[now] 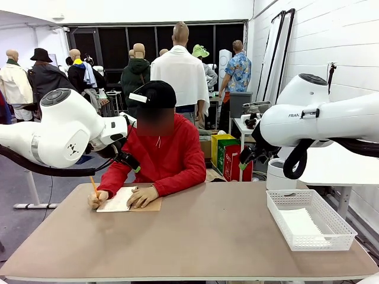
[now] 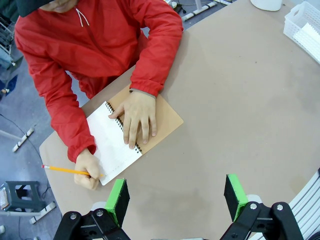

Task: Sort the paper based on its condition.
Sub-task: If a person hands you a paper, place it in the Organizing basket , and if it's crumpled, put it in the Trash can.

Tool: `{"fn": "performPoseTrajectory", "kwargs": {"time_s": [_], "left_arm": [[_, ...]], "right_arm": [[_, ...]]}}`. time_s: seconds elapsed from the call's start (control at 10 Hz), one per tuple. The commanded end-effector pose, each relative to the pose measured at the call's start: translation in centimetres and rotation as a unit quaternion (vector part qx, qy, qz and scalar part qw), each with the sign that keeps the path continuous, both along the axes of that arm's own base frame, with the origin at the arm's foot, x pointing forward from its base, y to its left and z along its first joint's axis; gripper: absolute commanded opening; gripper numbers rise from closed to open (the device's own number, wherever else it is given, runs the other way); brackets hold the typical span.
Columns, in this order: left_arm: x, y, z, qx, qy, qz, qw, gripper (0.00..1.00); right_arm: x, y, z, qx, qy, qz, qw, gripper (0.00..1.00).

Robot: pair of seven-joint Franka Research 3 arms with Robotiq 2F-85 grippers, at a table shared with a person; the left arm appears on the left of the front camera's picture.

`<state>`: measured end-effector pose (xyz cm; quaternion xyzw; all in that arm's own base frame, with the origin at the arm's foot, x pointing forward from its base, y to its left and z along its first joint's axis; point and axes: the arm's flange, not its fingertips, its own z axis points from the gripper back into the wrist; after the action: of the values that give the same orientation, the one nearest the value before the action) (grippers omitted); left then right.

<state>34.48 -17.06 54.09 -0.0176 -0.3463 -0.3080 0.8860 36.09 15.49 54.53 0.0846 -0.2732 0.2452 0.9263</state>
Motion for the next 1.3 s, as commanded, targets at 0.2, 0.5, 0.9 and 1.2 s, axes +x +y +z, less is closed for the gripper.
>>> {"fn": "performPoseTrajectory", "kwargs": {"time_s": [0.2, 0.5, 0.9, 1.2], "left_arm": [[0.00, 0.13, -0.09, -0.002, 0.002, 0.000, 1.000, 1.00], [0.00, 0.13, -0.09, -0.002, 0.002, 0.000, 1.000, 1.00], [0.00, 0.13, -0.09, -0.002, 0.002, 0.000, 1.000, 1.00], [0.00, 0.13, -0.09, -0.002, 0.002, 0.000, 1.000, 1.00]], "right_arm": [[-0.35, -0.05, -1.16, 0.009, -0.037, 0.055, 0.998, 1.00], [-0.35, 0.45, -0.37, 0.000, -0.029, 0.041, 0.999, 1.00], [-0.35, 0.45, -0.37, 0.000, -0.029, 0.041, 0.999, 1.00], [-0.35, 0.45, -0.37, 0.000, -0.029, 0.041, 0.999, 1.00]]}}
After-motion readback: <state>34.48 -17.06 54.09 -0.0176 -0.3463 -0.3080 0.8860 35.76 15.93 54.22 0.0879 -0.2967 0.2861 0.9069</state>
